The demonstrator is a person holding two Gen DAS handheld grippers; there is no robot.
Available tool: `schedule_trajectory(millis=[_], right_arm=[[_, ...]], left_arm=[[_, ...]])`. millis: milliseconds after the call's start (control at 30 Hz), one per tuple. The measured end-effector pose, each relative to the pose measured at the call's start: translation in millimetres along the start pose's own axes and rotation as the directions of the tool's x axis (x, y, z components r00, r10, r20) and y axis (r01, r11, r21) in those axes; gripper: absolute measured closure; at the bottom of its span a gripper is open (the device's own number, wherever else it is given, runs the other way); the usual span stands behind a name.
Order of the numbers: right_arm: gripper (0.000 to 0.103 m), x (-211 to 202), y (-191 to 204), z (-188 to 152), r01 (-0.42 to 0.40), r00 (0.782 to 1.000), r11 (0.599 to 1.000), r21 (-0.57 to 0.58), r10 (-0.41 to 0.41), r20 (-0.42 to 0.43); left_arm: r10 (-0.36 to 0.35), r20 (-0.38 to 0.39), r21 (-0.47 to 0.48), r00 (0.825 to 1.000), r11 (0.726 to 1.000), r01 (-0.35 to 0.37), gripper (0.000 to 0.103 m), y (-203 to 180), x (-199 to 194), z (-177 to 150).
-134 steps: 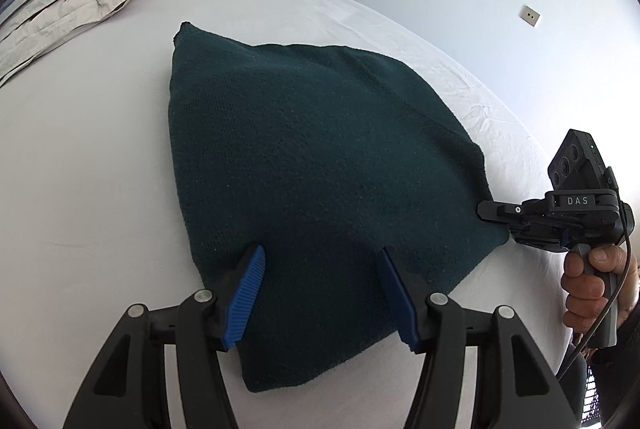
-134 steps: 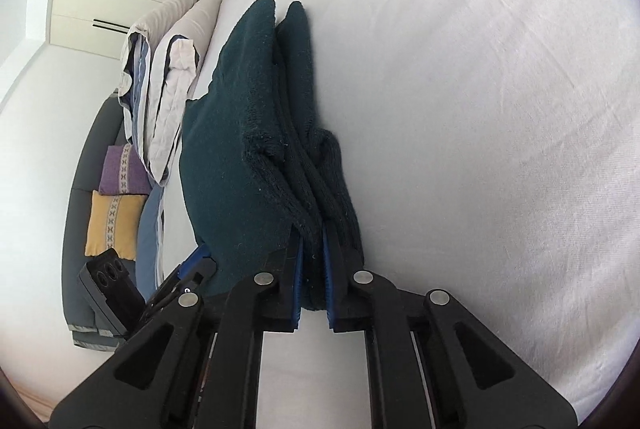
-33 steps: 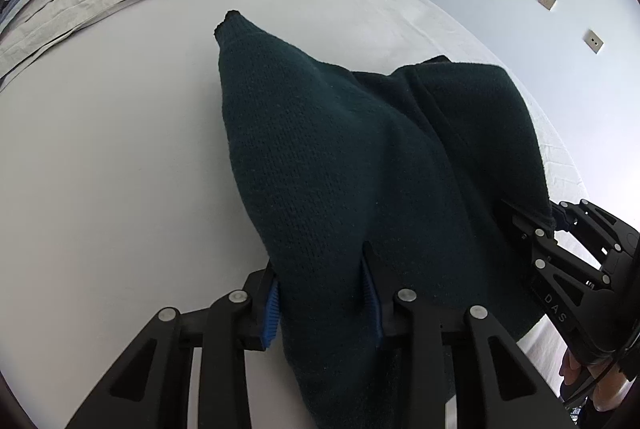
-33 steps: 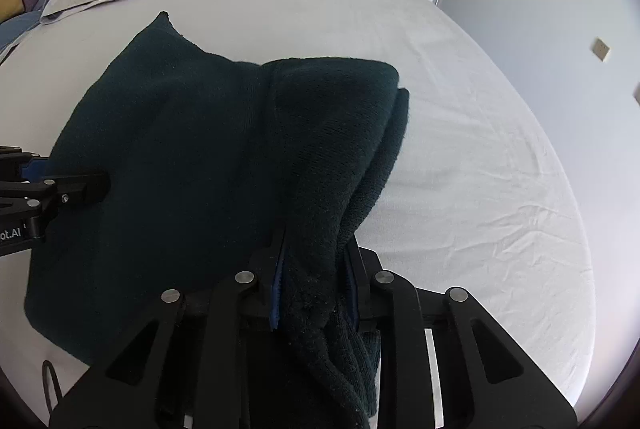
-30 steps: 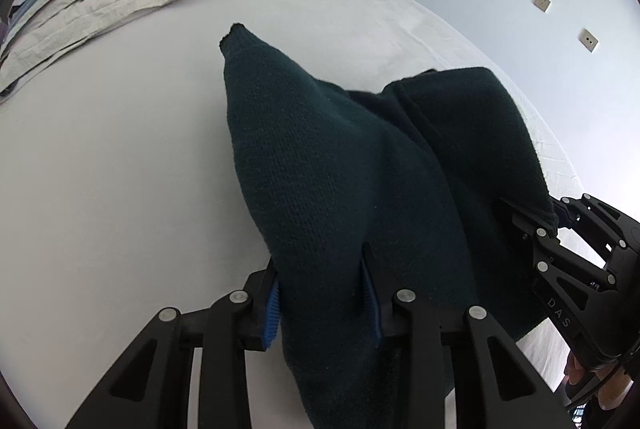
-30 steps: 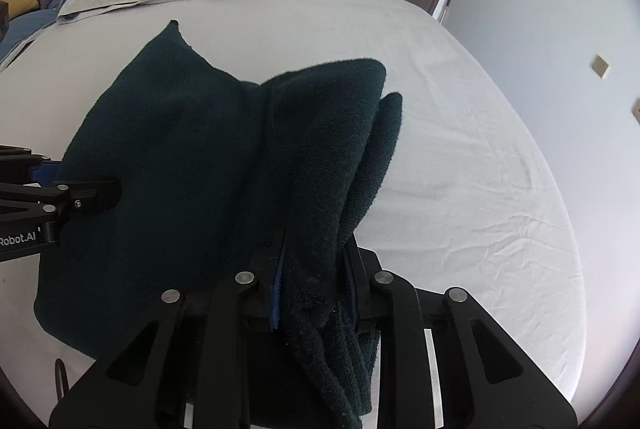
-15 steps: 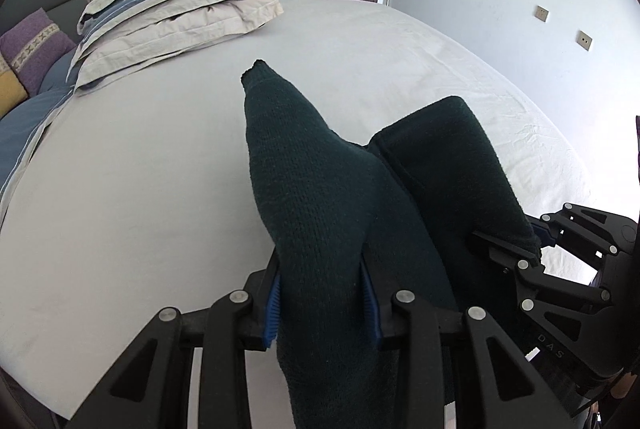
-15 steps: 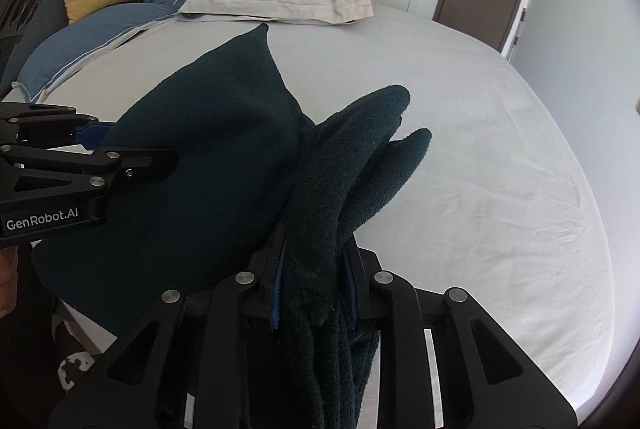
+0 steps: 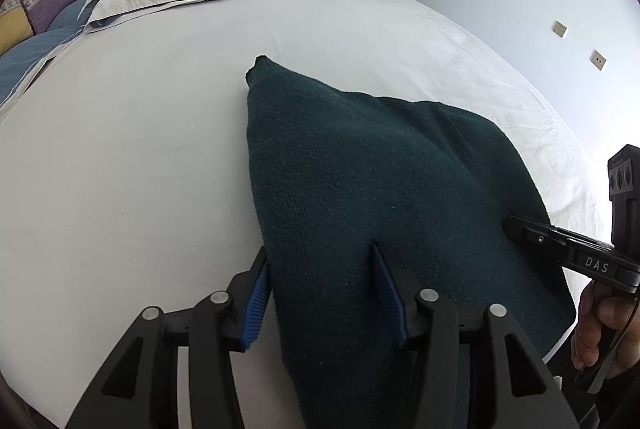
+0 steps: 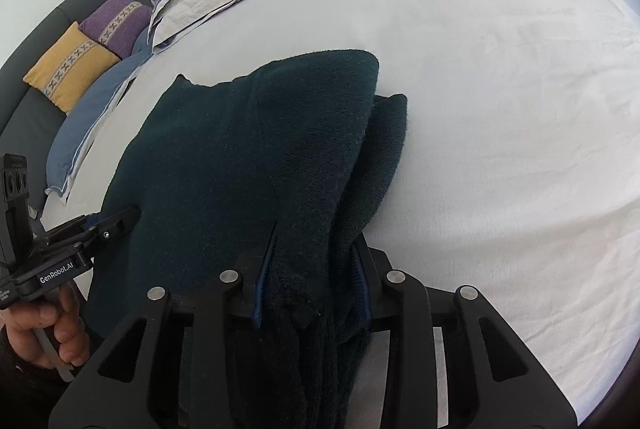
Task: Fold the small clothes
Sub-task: 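Open both tools and pull them back from the folded sweater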
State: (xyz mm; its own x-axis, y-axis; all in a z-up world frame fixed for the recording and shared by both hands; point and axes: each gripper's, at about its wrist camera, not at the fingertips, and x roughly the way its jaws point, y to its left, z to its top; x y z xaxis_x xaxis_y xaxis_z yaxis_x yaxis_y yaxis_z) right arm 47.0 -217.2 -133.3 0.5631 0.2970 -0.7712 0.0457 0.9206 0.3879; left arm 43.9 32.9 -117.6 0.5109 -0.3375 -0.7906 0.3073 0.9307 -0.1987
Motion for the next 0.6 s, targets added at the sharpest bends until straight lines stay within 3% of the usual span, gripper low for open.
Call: schedule_trajectory(millis=[133, 267, 600], right_arm=[[0.064, 7, -7, -2, -0.022, 1.000, 0.999, 0.046, 0.021, 0.014], [0.060, -5, -18, 1, 0.001, 0.999, 0.998, 0.067, -0.004, 0.038], [0.060, -106, -18, -15, 0.167, 0.969, 0.986, 0.003, -0.165, 0.182]], left_arm=[[0.000, -0.003, -0.044, 1.000, 0.999, 0.000, 0.031, 11, 1, 0], [0.033, 0.029, -0.033, 0.999, 0.999, -0.032, 0.031, 9, -12, -3], [0.098, 0.155, -0.072, 0.983, 0.994, -0.088, 0.031, 9, -58, -19]])
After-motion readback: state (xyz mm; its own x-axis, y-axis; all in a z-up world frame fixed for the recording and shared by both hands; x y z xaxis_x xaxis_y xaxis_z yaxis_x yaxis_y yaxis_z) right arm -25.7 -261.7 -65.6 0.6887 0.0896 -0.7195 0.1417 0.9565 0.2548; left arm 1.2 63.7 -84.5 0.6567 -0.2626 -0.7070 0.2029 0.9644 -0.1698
